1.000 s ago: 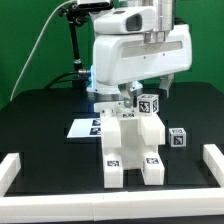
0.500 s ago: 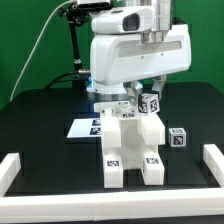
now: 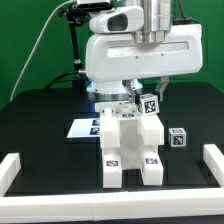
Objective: Assemble chair
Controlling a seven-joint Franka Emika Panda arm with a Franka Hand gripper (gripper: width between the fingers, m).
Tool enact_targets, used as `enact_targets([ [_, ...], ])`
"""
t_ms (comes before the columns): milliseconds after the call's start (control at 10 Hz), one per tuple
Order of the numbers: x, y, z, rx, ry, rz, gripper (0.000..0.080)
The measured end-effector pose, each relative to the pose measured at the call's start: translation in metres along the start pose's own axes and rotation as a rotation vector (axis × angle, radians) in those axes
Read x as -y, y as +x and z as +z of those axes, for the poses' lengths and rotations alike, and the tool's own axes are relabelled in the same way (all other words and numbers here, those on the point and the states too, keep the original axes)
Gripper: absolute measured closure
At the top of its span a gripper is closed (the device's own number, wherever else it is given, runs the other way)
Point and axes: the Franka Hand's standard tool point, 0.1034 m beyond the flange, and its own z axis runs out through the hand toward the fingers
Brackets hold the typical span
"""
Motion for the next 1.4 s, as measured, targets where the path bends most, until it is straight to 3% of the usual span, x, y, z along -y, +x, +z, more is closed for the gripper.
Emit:
enact_targets([
  [600,0.0011,0.0005,-0.0003,-0.001,0.004,0.373,0.0517],
  [1400,0.0039,0.0024,-0.0002,0.007,0.045,0.939,0.0517],
])
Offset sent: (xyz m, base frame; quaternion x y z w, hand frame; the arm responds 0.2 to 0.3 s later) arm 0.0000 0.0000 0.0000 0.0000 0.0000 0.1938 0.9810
